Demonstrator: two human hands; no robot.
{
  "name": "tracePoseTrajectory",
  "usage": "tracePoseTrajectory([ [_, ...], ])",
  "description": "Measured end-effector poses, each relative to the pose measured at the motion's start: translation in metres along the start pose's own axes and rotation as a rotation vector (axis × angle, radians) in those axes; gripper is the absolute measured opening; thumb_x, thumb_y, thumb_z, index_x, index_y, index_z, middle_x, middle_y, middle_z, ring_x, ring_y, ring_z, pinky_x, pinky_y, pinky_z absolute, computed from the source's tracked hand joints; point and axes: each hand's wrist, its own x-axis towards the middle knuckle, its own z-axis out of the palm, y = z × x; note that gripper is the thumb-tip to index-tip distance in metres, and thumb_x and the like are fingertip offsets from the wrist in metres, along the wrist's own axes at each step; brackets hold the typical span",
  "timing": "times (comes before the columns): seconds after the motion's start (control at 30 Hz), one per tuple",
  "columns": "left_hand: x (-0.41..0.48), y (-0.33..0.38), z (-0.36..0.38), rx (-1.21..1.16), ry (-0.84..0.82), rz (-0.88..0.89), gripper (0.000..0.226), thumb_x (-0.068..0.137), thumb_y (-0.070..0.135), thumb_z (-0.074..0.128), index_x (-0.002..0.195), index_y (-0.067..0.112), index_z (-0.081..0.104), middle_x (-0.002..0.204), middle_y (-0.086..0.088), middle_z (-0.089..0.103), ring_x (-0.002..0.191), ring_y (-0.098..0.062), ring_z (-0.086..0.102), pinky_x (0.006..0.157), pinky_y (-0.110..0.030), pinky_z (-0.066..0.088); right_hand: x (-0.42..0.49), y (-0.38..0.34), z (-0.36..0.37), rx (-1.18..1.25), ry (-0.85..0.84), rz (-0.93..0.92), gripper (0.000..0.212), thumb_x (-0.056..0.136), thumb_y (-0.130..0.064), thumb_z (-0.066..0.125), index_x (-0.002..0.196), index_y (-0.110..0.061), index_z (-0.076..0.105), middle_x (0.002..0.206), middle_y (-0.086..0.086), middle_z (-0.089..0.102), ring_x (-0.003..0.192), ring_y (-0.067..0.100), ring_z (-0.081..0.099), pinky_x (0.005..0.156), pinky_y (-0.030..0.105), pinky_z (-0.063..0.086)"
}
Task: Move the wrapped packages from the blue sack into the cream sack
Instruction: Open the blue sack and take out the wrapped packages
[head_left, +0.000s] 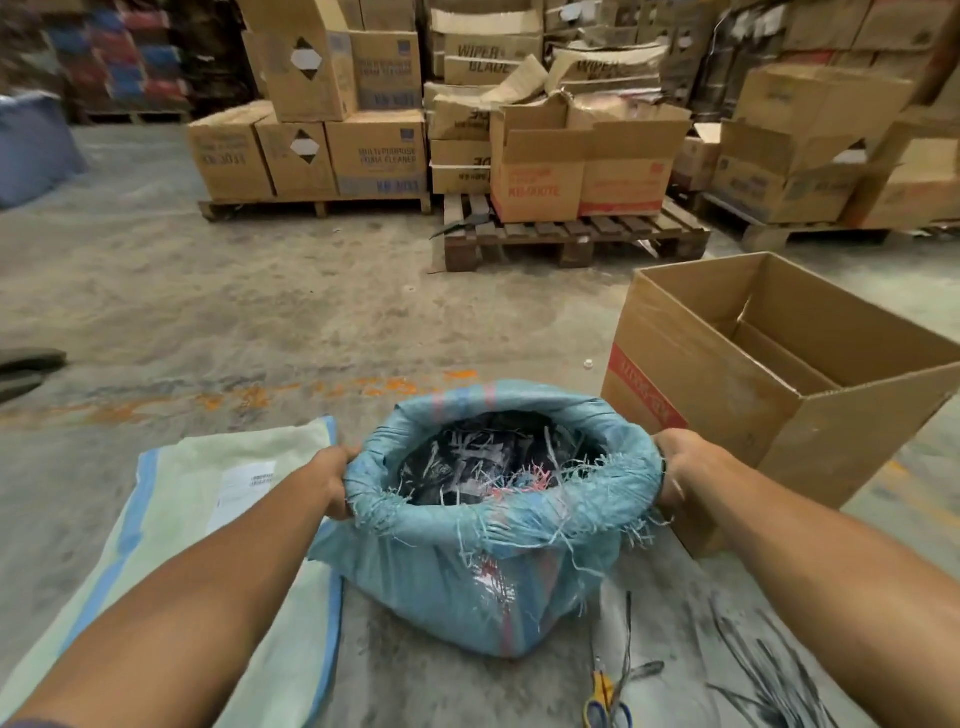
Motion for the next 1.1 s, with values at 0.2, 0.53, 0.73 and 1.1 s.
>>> tracePoseTrajectory([
  [0.2,-0.012,0.012,0.037,0.698,0.492,0.445,0.046,0.092,0.024,0.057,0.129,-0.003,0.053,0.121,-0.022,0.063,0.106,-0.038,0.064,0.082,-0.038,0.054,0.043,-0.024,0.026,-0.614,0.385,-0.348,0.032,0.097,-0.014,0.051,0.12,0.007,0.058,0.116,0.021,0.062,0.107,0.036,0.061,0.092,0.045,0.053],
  [0.53,-0.028,-0.041,0.092,1.386,0.152,0.794,0.011,0.086,0.019,0.063,0.095,0.015,0.058,0.1,-0.012,0.062,0.098,-0.029,0.062,0.085,-0.037,0.051,0.054,-0.007,0.112,-1.21,-0.063,-0.777,0.028,0.087,-0.011,0.06,0.106,-0.026,0.075,0.11,0.003,0.073,0.088,0.019,0.067,0.078,0.028,0.054],
  [0.73,-0.02,-0.063,0.067,1.724,0.149,0.455,0.038,0.093,0.027,0.051,0.117,-0.001,0.062,0.123,-0.017,0.063,0.113,-0.031,0.06,0.092,-0.04,0.049,0.091,-0.005,0.084,-1.546,0.19,-0.385,0.068,0.079,-0.038,0.072,0.14,-0.016,0.054,0.144,0.005,0.053,0.131,0.027,0.051,0.103,0.037,0.048],
  [1.1,-0.024,-0.042,0.092,1.606,0.23,0.662,0.034,0.068,0.023,0.08,0.094,0.013,0.061,0.097,-0.007,0.062,0.088,-0.023,0.063,0.069,-0.032,0.053,0.107,-0.024,0.105,-1.105,0.032,-0.534,0.014,0.088,-0.011,0.064,0.096,-0.005,0.073,0.087,0.011,0.077,0.082,0.025,0.075,0.084,0.044,0.061],
])
